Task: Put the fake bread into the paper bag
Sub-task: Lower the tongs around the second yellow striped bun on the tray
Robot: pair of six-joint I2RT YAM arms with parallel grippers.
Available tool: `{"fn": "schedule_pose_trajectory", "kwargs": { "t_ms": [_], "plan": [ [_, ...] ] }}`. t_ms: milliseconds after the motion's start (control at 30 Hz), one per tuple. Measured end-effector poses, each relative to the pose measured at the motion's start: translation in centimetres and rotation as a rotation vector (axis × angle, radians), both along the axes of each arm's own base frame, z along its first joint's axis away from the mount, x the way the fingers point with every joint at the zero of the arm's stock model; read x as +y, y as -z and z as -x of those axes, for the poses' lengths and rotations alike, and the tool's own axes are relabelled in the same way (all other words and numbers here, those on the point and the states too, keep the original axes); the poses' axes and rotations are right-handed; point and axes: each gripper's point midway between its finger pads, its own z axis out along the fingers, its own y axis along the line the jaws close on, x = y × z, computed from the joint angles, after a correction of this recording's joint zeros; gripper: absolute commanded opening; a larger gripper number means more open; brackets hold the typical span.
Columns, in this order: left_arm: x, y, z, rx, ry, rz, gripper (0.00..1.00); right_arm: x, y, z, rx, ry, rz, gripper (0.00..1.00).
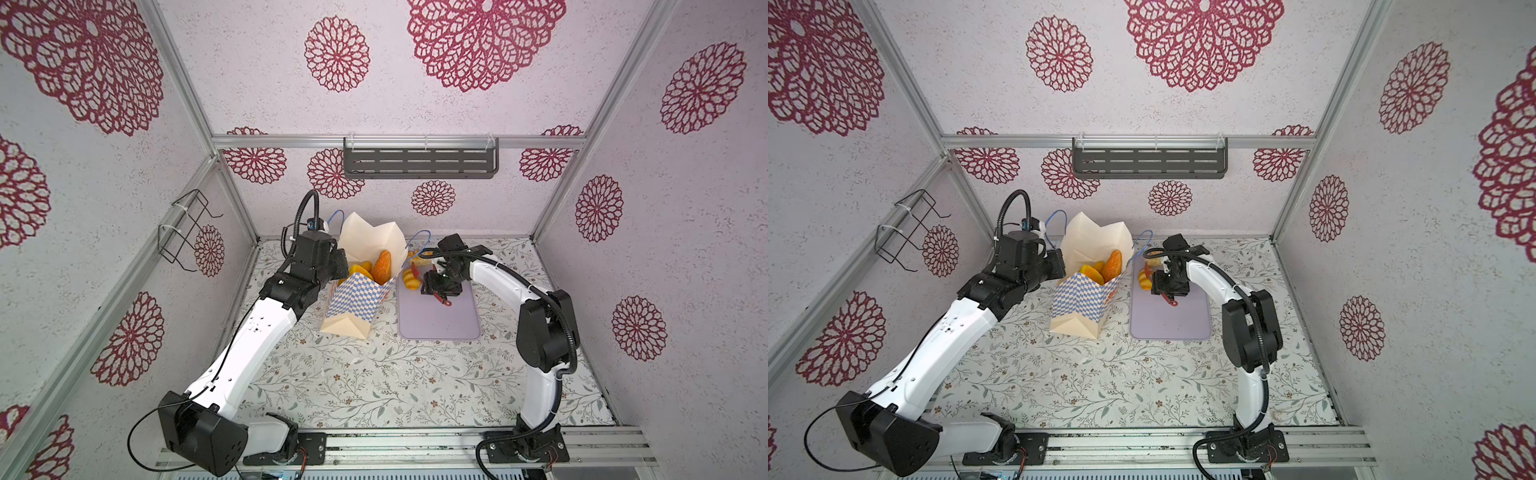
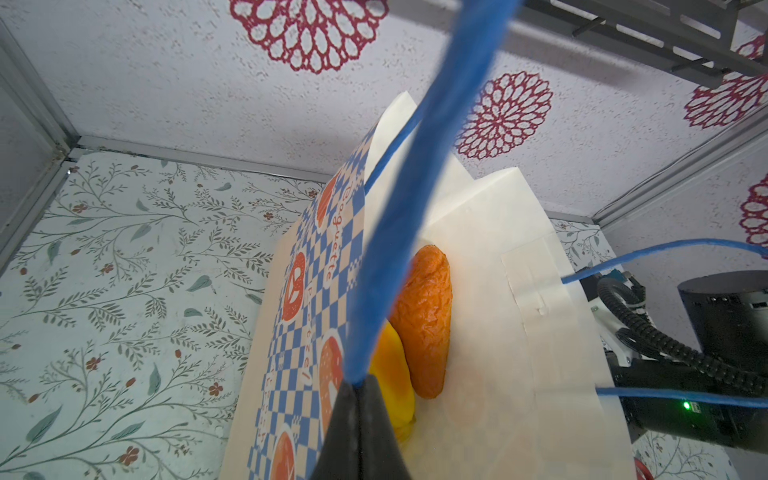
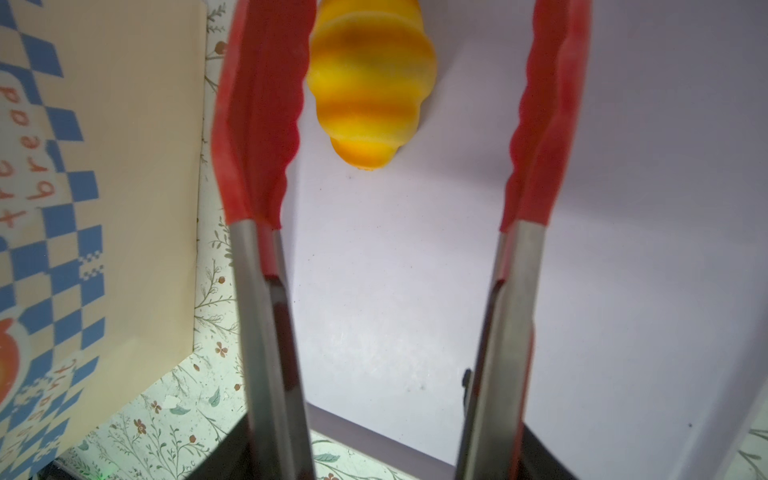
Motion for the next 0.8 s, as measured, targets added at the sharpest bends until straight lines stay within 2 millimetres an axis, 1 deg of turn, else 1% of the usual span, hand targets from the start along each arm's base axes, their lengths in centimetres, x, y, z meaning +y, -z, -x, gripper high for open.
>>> {"fn": "schedule_pose_trajectory", "kwargs": {
  "t_ms": [233,500,800],
  "plan": [
    [0.9,0.3,0.4,0.003,-0.018,0.001,0.00,0.9,0.6,-0.1,0.011,-0.017,0.004,0.66],
    [1.1,0.3,0.5,0.003,-0.021,0.006,0.00,2.0,1.6,-0.5,0.022,-0.034,0.008,0.68],
    [1.1,0.5,0.5,0.007,-0.019,0.012,0.00,2.0,3.3,-0.6,0.046,-0.033,0.030,0.68]
  ]
}}
